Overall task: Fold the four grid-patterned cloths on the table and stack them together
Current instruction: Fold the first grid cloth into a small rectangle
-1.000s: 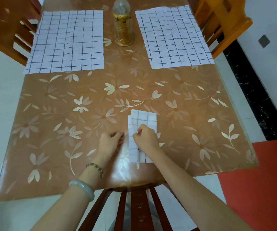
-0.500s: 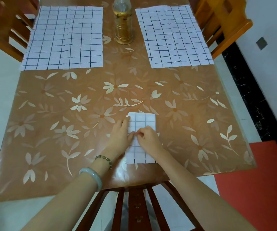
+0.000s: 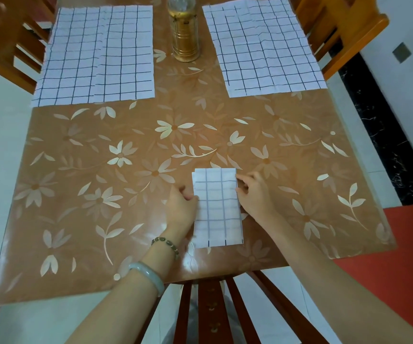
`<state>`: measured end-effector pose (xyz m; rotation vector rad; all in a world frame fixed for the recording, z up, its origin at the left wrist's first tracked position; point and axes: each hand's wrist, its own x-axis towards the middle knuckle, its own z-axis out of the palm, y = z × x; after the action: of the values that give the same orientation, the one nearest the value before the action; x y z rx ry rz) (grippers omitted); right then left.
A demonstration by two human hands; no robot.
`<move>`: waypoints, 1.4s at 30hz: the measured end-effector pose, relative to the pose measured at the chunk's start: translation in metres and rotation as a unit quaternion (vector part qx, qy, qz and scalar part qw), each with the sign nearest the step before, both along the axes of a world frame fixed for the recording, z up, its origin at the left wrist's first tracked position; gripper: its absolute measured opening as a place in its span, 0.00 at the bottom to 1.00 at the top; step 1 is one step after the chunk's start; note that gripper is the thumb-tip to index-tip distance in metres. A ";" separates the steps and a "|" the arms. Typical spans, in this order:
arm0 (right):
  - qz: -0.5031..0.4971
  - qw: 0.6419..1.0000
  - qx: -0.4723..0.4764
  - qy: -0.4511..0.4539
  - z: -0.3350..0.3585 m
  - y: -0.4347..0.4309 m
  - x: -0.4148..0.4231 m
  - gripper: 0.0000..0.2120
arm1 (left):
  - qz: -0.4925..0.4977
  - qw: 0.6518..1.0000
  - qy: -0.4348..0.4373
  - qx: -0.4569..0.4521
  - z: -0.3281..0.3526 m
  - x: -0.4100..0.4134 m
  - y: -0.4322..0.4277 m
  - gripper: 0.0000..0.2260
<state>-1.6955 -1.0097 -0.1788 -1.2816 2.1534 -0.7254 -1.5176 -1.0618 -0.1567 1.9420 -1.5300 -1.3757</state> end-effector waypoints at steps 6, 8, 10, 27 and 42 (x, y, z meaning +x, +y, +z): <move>0.026 0.999 -0.015 0.035 -0.008 0.000 -0.003 0.17 | 0.013 1.000 0.013 0.008 0.001 0.004 0.006 0.20; 0.037 0.998 -0.017 0.050 -0.011 0.001 -0.004 0.17 | -0.016 1.000 0.000 -0.026 0.005 0.005 0.011 0.17; 0.057 0.995 -0.022 0.077 -0.013 0.002 -0.004 0.17 | -0.094 0.984 -0.058 -0.139 0.010 0.004 0.013 0.12; 0.208 0.932 0.140 0.262 -0.012 0.047 -0.027 0.48 | -0.627 0.686 -0.245 -0.277 -0.033 -0.031 -0.015 0.37; 0.168 0.942 0.136 0.256 -0.014 0.103 -0.005 0.47 | -0.532 0.780 -0.209 -0.256 -0.014 -0.055 -0.027 0.28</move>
<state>-1.7001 -0.9069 -0.1932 -1.7587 2.2206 0.0597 -1.5731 -1.0884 -0.1706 1.0061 -3.0728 -0.5882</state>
